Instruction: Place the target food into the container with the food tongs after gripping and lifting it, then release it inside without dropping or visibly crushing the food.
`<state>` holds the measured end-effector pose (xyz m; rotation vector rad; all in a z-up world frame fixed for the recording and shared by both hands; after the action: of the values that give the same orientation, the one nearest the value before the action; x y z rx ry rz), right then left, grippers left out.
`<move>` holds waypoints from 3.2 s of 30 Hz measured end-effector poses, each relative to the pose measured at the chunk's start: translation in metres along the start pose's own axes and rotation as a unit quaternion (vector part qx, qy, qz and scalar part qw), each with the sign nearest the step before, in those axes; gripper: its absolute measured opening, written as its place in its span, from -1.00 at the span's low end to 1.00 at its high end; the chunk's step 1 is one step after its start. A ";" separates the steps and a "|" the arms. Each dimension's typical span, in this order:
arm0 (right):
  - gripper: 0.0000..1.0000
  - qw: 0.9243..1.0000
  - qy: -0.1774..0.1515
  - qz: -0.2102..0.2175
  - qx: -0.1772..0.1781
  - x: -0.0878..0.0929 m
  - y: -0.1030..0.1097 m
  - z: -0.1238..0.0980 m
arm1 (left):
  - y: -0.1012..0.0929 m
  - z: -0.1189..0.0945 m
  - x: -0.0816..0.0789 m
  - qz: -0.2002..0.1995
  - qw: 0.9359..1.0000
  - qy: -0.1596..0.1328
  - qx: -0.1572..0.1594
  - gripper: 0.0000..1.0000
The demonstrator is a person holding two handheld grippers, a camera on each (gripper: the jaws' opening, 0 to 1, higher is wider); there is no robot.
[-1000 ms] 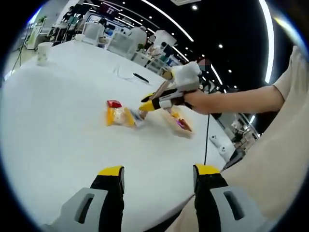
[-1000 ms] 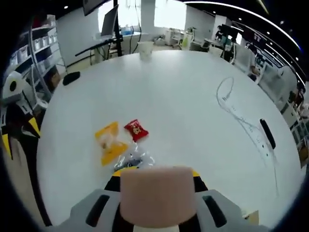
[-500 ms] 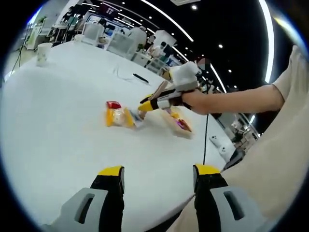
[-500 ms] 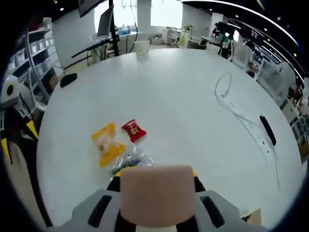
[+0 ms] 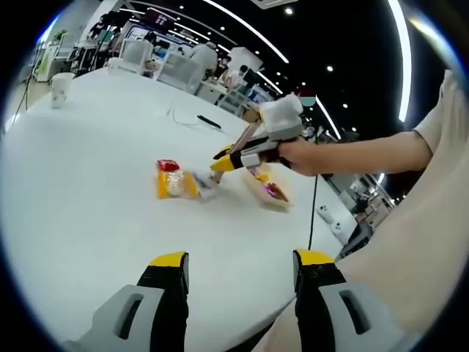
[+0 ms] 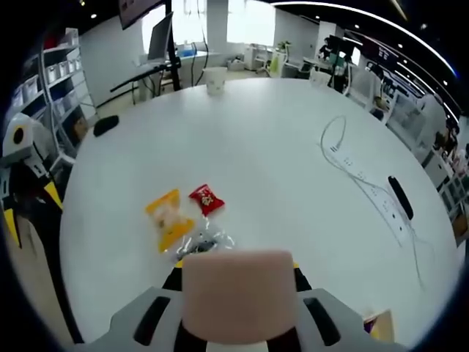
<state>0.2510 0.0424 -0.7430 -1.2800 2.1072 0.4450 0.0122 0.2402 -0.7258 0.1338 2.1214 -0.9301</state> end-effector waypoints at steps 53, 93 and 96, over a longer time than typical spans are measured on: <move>-0.55 0.992 -0.087 0.080 0.054 0.000 0.003 -0.098 | -0.040 -0.008 0.005 0.055 0.998 0.000 0.036 0.13; -0.57 0.977 -0.113 0.123 0.132 0.020 -0.039 -0.149 | -0.037 0.000 -0.002 0.072 0.995 0.012 0.060 0.12; -0.56 0.976 -0.115 0.127 0.137 0.021 -0.042 -0.151 | -0.036 0.000 -0.003 0.073 0.995 0.013 0.060 0.12</move>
<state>0.2299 -0.0781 -0.6425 -0.7682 2.0546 0.3748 0.0000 0.2147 -0.7029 0.3589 2.0487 -0.9739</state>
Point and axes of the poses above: the point that each gripper's makers call its tool centre point, and the gripper's own axes: z roughly forward along the fingers, y roughly to its left, x roughly out of its underside, the point moved 10 cm from there along -z, roughly backward along the fingers, and after that the axes turned 3 degrees about -y, right-handed, at the moved point
